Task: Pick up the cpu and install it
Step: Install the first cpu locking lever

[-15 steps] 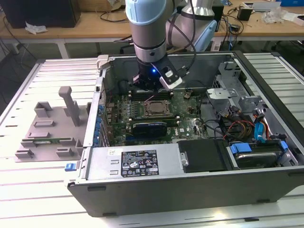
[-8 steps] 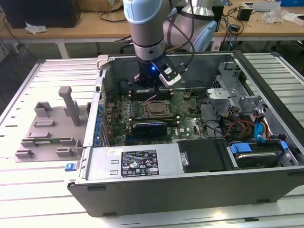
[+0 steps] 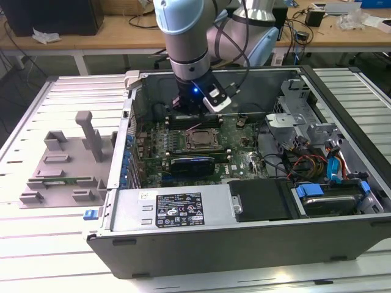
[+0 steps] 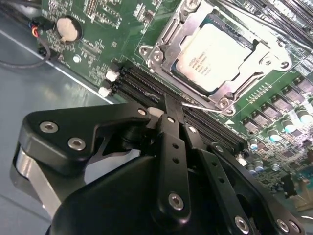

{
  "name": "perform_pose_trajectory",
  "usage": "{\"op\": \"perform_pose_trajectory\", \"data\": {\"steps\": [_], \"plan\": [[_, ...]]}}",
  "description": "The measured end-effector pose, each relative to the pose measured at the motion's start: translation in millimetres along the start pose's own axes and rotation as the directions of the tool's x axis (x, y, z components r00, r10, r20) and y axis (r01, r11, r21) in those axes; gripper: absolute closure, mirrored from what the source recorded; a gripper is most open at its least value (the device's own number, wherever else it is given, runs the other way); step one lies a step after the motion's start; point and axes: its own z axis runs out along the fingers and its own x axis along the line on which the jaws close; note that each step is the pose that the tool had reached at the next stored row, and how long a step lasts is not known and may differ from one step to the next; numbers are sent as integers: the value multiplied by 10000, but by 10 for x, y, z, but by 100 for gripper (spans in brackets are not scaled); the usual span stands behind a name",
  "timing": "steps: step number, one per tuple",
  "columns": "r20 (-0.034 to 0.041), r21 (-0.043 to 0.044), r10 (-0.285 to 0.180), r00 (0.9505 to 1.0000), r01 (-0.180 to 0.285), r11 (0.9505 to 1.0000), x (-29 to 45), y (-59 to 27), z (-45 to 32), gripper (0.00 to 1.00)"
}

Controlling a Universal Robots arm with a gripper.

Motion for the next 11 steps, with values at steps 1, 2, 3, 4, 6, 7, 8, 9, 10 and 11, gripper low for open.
{"op": "perform_pose_trajectory", "data": {"steps": [1,2,3,4,6,7,8,9,10,11], "plan": [[28,24,115,9999,-115,9999,2,-2,11,89],[42,37,167,9999,-167,9999,4,-3,19,89],[45,57,181,9998,-182,9998,5,3,26,89],[45,90,180,9998,-181,9998,5,11,33,89],[46,231,157,9999,-158,9996,13,37,56,89],[49,276,147,9999,-149,9995,17,44,63,89],[57,355,139,9999,-141,9993,26,51,74,89],[67,411,142,9999,-144,9990,32,55,83,89],[75,460,144,9999,-147,9988,36,59,90,89],[81,497,143,9999,-147,9987,40,62,94,89]]}}
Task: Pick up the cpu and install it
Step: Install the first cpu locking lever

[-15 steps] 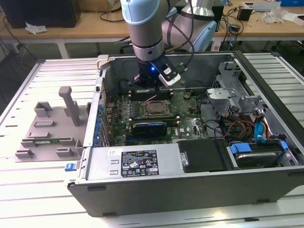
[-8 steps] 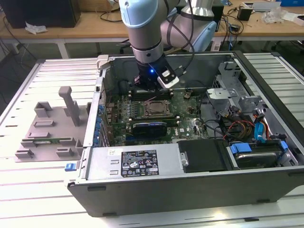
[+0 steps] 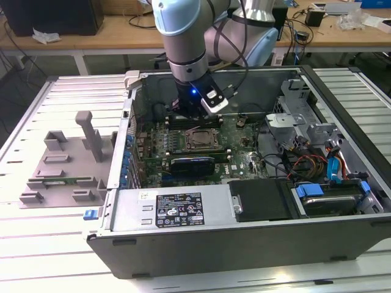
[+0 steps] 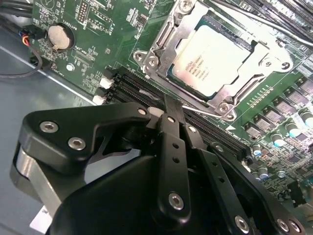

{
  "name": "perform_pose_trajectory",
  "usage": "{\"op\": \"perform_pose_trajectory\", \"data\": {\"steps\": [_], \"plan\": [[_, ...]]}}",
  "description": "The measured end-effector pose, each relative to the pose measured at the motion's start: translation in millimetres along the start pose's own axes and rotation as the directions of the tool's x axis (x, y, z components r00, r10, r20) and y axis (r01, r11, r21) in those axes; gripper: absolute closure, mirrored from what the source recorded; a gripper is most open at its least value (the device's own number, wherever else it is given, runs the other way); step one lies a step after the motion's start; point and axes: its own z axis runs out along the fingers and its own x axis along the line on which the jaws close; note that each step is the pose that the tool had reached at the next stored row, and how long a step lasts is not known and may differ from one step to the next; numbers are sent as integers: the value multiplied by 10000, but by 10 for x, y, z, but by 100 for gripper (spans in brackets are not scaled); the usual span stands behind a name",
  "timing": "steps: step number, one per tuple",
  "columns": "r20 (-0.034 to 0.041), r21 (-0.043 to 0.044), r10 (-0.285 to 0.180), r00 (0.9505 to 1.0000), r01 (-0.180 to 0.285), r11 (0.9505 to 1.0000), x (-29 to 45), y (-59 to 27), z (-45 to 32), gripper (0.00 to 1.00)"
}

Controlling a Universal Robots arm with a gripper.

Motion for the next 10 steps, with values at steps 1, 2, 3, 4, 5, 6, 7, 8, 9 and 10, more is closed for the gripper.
{"op": "perform_pose_trajectory", "data": {"steps": [1,2,3,4,5,6,7,8,9,10], "plan": [[7,31,1,10000,-1,10000,3,3,4,89],[25,61,34,10000,-34,10000,8,8,12,89],[40,75,99,9999,-99,9999,8,9,14,89],[51,85,152,9999,-152,9998,9,10,16,89],[64,99,217,9997,-217,9997,9,15,18,89],[71,106,256,9996,-257,9996,9,18,20,89],[91,125,359,9993,-360,9993,10,28,24,89],[100,133,405,9991,-407,9991,10,32,27,89],[107,140,446,9989,-447,9989,11,36,29,89],[115,148,488,9987,-490,9987,12,44,31,89]]}}
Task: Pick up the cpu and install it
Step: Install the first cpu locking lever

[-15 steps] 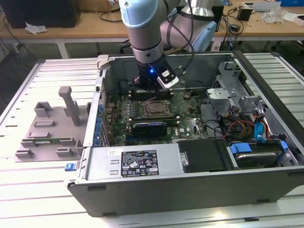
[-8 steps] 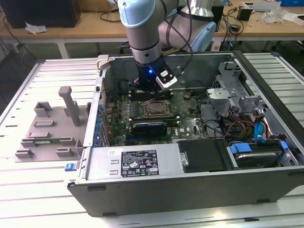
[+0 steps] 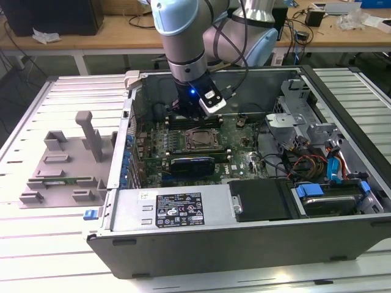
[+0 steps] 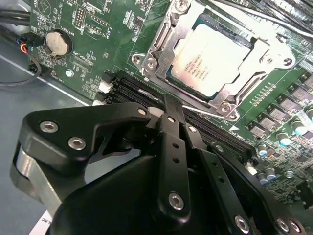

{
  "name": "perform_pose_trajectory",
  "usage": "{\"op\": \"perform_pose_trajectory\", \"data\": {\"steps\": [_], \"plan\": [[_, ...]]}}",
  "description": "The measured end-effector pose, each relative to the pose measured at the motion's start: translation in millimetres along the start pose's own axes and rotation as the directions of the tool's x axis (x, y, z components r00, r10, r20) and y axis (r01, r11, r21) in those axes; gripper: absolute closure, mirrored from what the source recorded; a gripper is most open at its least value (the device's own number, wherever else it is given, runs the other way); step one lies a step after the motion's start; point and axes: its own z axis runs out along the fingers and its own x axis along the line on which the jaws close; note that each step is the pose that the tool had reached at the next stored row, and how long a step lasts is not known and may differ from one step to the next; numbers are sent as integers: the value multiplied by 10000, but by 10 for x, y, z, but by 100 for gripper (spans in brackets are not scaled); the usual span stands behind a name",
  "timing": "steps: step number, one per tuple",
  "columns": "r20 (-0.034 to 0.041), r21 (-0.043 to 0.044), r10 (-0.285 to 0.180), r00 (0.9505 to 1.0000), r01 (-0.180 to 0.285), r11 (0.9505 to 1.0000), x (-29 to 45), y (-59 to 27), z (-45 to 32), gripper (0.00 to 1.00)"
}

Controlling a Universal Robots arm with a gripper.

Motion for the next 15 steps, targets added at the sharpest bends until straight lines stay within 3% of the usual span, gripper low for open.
{"op": "perform_pose_trajectory", "data": {"steps": [6,9,15], "plan": [[36,35,179,9998,-179,9998,26,36,13,89],[94,155,297,9995,-299,9994,33,32,32,89],[213,303,855,9961,-861,9958,39,28,59,89]]}}
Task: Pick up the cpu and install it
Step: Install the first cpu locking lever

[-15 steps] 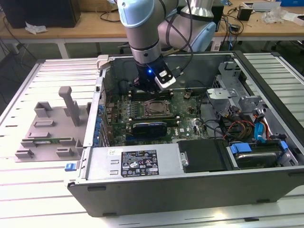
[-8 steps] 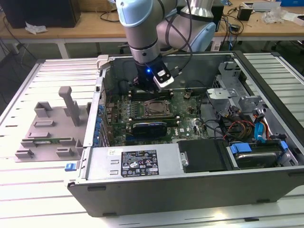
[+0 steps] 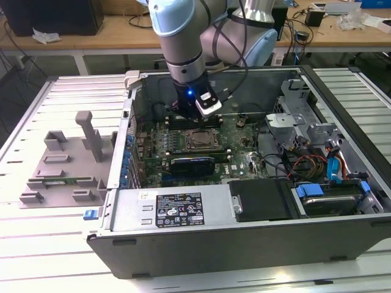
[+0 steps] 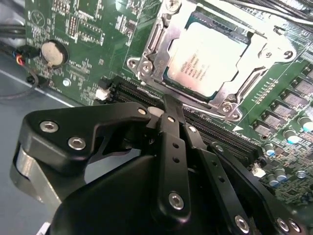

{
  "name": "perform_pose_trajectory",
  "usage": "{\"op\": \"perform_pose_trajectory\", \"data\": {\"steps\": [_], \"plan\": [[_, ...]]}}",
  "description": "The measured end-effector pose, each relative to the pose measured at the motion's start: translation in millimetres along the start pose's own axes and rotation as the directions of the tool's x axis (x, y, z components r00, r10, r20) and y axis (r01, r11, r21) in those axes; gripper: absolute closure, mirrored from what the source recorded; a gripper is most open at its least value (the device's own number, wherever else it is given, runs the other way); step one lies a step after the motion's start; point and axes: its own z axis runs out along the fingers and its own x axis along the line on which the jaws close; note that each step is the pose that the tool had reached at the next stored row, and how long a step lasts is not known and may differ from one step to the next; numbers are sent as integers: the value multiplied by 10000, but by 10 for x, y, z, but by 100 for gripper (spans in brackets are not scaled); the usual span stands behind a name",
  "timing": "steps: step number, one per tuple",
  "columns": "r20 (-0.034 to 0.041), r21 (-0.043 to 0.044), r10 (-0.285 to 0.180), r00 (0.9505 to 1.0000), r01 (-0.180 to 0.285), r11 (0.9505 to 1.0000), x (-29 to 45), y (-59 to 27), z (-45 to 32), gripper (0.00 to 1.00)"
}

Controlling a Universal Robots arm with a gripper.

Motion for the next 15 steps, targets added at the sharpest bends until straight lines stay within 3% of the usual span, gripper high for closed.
{"op": "perform_pose_trajectory", "data": {"steps": [2,12,15], "plan": [[55,61,327,9995,-327,9994,1,-1,4,89],[74,83,445,9990,-446,9990,5,31,8,89],[127,99,557,9984,-558,9984,18,36,7,89]]}}
